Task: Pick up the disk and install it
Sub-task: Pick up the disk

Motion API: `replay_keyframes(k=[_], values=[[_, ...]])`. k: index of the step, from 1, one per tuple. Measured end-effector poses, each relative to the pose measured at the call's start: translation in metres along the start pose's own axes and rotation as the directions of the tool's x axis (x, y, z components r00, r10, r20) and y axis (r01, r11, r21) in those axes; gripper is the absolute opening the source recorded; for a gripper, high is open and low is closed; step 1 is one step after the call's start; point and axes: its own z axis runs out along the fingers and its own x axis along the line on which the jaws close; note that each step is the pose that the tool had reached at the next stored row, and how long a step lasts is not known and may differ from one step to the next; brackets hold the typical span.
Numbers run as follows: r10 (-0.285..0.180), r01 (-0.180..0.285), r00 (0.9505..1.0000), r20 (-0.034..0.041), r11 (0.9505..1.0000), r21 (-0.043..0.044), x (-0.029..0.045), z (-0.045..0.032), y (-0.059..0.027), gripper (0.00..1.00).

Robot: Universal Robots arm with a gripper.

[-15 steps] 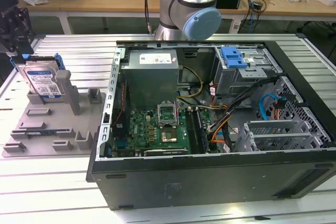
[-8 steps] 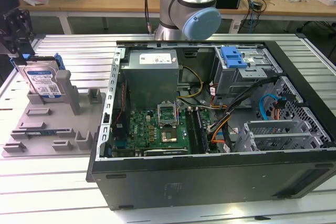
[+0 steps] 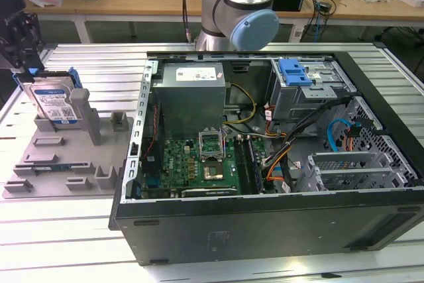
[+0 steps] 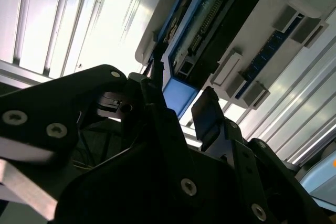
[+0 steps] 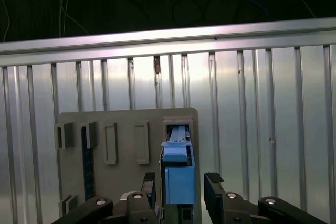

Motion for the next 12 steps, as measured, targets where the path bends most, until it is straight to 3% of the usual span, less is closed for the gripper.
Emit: replay_keyframes(k=[12], values=[[0.0, 0.0, 1.0, 0.0, 1.0, 0.0, -0.0003, 0.0033, 0.0015, 0.49]])
